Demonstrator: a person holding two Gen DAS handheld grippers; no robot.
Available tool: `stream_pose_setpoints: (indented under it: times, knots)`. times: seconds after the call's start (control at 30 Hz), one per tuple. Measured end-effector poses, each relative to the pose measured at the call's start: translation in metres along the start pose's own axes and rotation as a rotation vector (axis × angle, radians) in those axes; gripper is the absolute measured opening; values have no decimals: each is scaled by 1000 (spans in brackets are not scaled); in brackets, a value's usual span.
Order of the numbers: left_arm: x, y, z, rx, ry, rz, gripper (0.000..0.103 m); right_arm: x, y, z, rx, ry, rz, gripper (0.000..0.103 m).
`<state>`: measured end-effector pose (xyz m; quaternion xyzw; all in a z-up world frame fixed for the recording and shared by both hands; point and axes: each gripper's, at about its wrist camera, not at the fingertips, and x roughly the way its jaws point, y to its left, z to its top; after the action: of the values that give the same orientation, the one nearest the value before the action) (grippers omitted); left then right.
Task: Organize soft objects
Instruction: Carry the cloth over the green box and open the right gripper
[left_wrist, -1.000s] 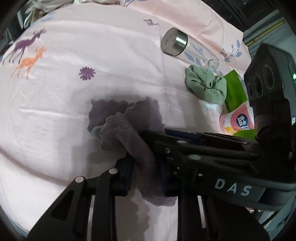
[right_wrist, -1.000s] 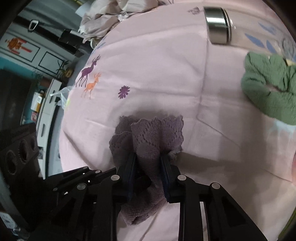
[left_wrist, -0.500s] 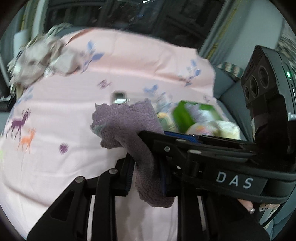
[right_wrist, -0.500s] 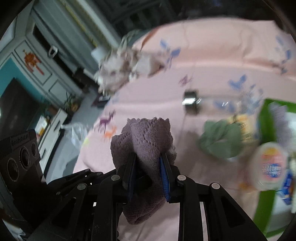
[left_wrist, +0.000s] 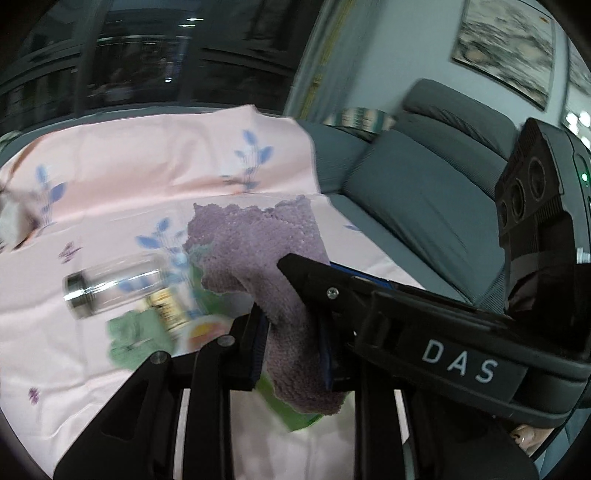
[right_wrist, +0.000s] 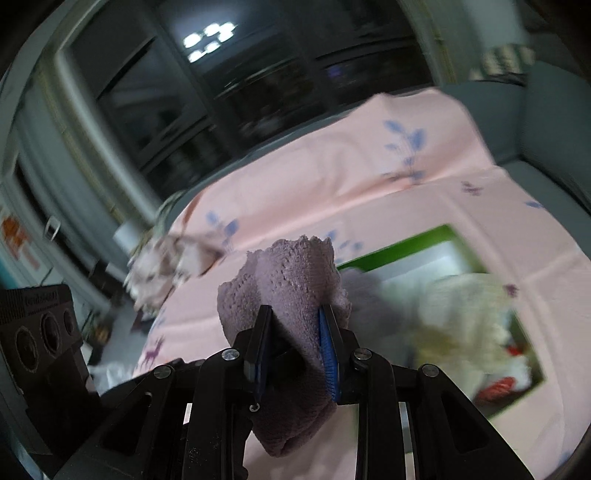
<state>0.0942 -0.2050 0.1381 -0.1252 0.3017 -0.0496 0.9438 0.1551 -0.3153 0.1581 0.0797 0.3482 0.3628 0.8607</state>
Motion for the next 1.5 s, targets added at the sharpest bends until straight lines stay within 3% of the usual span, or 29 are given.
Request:
stream_pose_setpoints:
  times: [0.13, 0.4, 0.97, 1.23, 1.3, 1.37, 1.5]
  knots:
    - [28, -21, 4, 32, 34, -54, 21, -6, -33, 4, 90, -38, -26, 28]
    - [77, -38, 2, 35, 156, -90, 21, 0, -87, -3, 252, -5, -98, 28]
    - [113, -27, -12, -33, 286, -53, 25, 27, -110, -13, 302, 120, -198, 28]
    - [112, -24, -13, -39, 292, -27, 43, 25, -112, -14, 307, 138, -231, 30]
    - [108, -23, -12, -36, 283, -26, 56, 23, -111, -13, 305, 129, -234, 47]
    - [102, -23, -11, -31, 267, -25, 61, 20, -109, -13, 310, 115, -231, 57]
    - [89, -22, -6, -27, 242, -13, 75, 13, -106, -10, 307, 86, -238, 59]
